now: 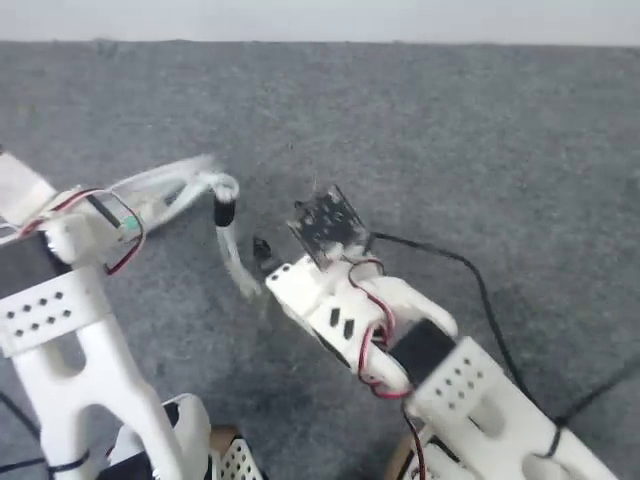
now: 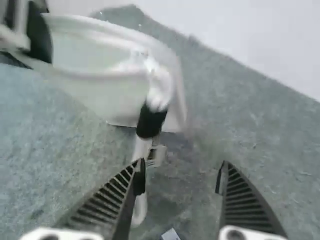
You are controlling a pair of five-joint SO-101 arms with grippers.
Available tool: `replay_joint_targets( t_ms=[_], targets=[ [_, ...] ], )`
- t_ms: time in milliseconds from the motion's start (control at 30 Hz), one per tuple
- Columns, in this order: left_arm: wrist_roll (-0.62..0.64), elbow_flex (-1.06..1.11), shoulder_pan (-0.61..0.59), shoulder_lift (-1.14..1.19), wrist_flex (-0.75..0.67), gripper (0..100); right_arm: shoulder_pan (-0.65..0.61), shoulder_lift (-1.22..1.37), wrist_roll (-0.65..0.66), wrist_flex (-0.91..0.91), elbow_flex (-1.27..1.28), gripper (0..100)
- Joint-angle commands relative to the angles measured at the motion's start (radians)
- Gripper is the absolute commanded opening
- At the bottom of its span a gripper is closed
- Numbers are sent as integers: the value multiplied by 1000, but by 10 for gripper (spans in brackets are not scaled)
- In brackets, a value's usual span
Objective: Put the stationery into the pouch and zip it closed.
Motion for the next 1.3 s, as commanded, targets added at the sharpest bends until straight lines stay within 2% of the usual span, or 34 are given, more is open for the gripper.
replay_joint_targets(
  t_ms=[0, 233, 533, 667, 1100, 1267],
  targets=[
    [9, -24, -11, 0, -29, 11, 13, -82, 9, 35, -28, 221],
    [9, -24, -12, 0, -29, 11, 13, -4, 14, 35, -25, 221],
    [9, -22, -43, 2, -34, 11, 12, 242, 166, 27, -31, 221],
    [9, -19, -77, 2, -57, 11, 12, 337, 175, 27, -57, 221],
    [9, -19, -78, 2, -57, 11, 13, 671, 184, 35, -193, 221],
    [9, -18, -78, 2, -57, 11, 13, 733, 256, 31, -203, 221]
  ],
)
